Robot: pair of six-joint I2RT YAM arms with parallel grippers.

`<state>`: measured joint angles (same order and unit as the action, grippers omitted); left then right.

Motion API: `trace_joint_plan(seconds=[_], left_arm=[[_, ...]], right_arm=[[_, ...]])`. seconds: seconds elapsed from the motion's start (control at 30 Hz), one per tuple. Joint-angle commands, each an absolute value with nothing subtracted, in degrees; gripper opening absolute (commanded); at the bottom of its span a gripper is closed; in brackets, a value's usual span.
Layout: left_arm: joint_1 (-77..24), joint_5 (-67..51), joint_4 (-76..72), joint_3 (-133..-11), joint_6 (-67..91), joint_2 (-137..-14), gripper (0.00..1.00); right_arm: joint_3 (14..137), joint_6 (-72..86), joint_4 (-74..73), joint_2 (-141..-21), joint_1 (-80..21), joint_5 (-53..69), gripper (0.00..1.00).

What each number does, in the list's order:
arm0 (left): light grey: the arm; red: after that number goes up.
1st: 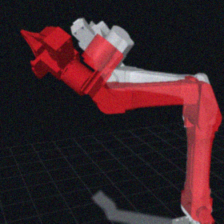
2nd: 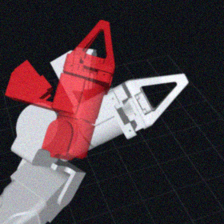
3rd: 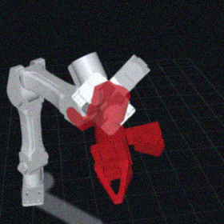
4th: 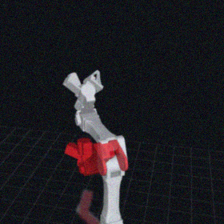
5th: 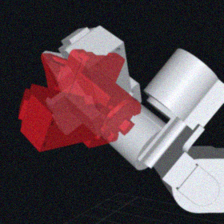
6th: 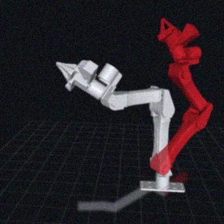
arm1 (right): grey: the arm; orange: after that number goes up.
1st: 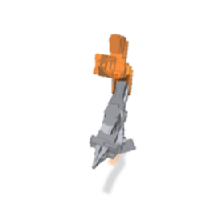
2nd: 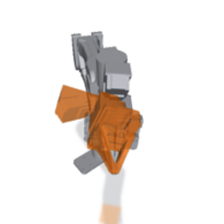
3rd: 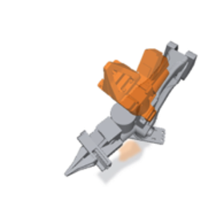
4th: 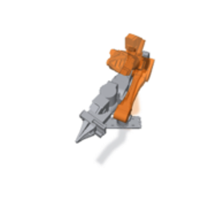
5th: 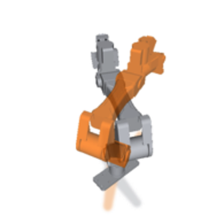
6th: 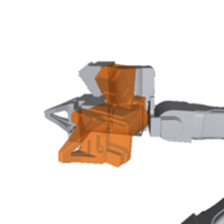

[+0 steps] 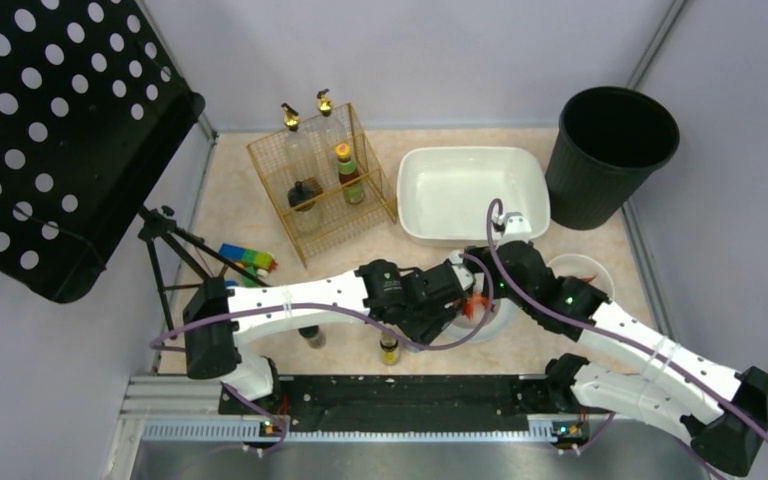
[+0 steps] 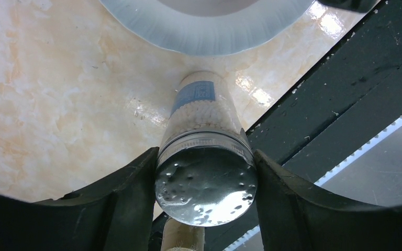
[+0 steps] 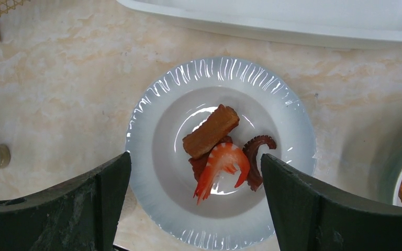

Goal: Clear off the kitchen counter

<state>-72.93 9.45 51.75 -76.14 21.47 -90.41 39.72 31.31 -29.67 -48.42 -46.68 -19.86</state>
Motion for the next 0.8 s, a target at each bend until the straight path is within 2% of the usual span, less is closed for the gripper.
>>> trace_joint_plan(seconds=[0.0, 0.13, 0.43, 0.6, 0.77], left_arm=[[-73.02, 10.74, 52.89, -78.11, 22.56, -91.53, 0.36], [-73.03, 11.56, 53.04, -78.28, 22.54, -91.70, 0.00], [-71.71, 19.93, 56.38, -85.35, 19.48, -89.52, 0.00], [-66.27, 18.67, 56.27, -89.70, 15.43, -87.47, 0.00], [-56.08, 18.11, 56.83, -94.81, 11.08, -86.36, 0.00]], right_arm=[[40.00, 31.35, -26.90, -47.55, -46.32, -19.42, 0.93], [40.21, 31.45, -26.86, -47.42, -46.32, -19.44, 0.93], [40.18, 31.55, -26.86, -46.38, -46.32, -19.31, 0.93], [40.48, 31.51, -26.65, -46.49, -46.36, -19.16, 0.92], [39.72, 31.54, -26.08, -46.48, -46.33, -18.88, 0.92]])
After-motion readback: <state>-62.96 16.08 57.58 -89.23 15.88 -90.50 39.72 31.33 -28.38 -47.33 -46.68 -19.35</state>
